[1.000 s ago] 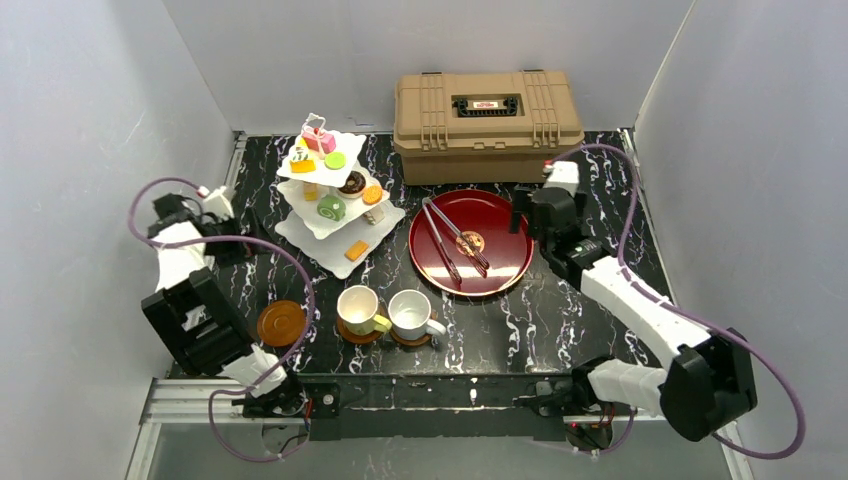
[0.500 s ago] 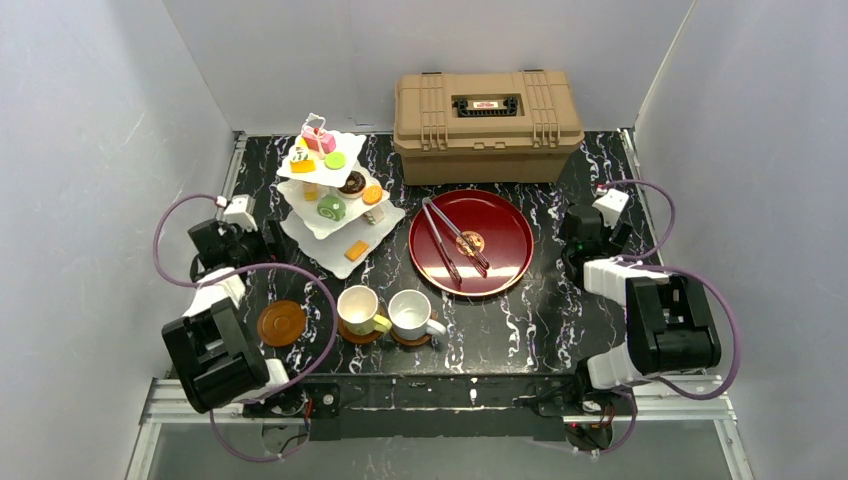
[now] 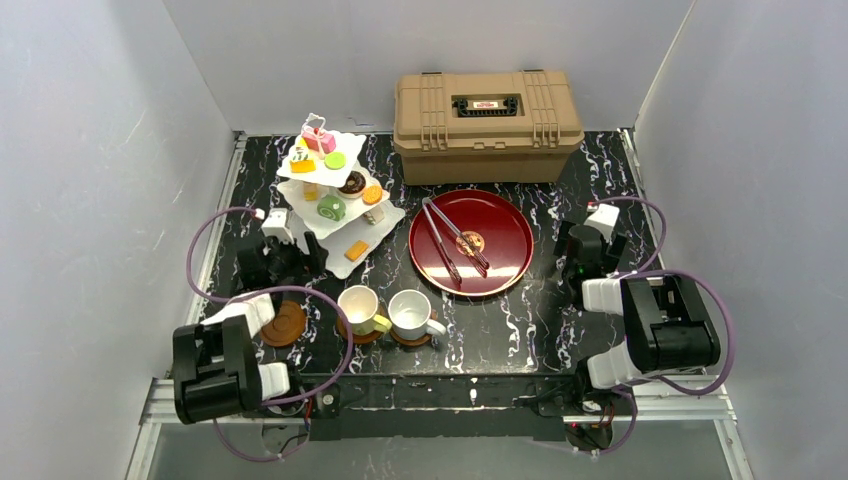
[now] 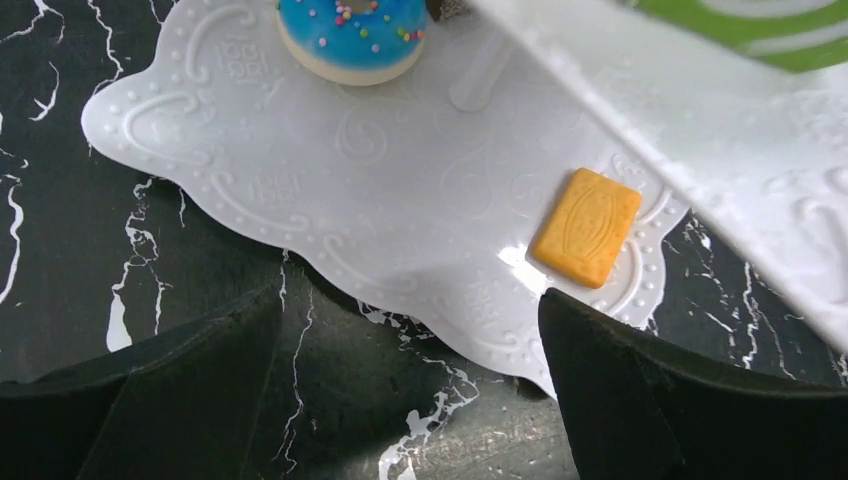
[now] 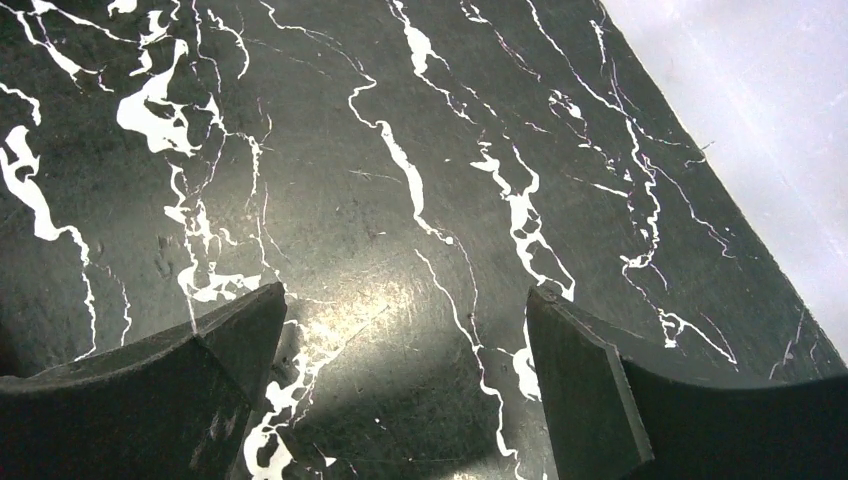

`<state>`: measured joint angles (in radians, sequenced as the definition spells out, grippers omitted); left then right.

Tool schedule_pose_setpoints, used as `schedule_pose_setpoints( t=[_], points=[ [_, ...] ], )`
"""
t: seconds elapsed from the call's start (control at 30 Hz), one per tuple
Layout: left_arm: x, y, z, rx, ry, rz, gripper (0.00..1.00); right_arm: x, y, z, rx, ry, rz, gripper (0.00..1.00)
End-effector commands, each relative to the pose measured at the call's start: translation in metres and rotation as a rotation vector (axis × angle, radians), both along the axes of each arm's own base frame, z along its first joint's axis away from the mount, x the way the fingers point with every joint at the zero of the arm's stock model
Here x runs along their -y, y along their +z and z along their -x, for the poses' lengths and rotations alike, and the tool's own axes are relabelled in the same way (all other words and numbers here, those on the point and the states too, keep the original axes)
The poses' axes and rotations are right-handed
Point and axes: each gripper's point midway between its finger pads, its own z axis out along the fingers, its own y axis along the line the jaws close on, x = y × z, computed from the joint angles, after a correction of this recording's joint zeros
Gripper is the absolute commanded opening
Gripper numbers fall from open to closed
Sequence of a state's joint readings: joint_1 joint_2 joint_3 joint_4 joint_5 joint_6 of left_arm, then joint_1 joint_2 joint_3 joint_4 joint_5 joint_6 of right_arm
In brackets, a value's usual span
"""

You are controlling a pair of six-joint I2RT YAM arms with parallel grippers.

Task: Serve the afternoon tea
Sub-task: Reset both arms

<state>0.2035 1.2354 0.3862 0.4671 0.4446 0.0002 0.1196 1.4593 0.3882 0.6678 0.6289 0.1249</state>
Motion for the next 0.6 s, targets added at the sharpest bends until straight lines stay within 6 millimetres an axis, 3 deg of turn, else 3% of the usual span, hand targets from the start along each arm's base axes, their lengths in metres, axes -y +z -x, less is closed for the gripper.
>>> schedule_pose_setpoints(
  t=[0.0,0.1,0.2,0.27,0.37,0.43,0.57],
  points=[
    [-0.005,0.014,-0.020,0.153,0.042,-0.031,0.98,0.001,0.023,-0.015,0.139,0.005,0.007,0.98],
    [0.002,0.018,-0.028,0.227,0.032,-0.040,0.98,-0.002,0.019,-0.020,0.149,0.027,-0.009,0.98],
    [0.006,0.004,-0.026,0.263,0.029,-0.077,0.98,-0.007,0.019,-0.017,0.206,0.074,-0.005,0.98],
    [0.010,0.004,-0.023,0.339,0.020,-0.067,0.98,-0.023,0.010,-0.006,0.199,0.192,0.009,0.98],
    [0.011,-0.002,-0.021,0.286,0.008,-0.080,0.98,-0.043,0.016,-0.005,0.238,0.277,0.073,0.98],
    [0.011,-0.008,-0.034,0.223,0.010,-0.060,0.98,-0.039,0.014,-0.014,0.209,0.224,0.081,0.98],
    [0.011,-0.008,-0.036,0.213,0.023,-0.113,0.98,-0.029,0.008,-0.020,0.174,0.198,0.039,0.98]
  ],
)
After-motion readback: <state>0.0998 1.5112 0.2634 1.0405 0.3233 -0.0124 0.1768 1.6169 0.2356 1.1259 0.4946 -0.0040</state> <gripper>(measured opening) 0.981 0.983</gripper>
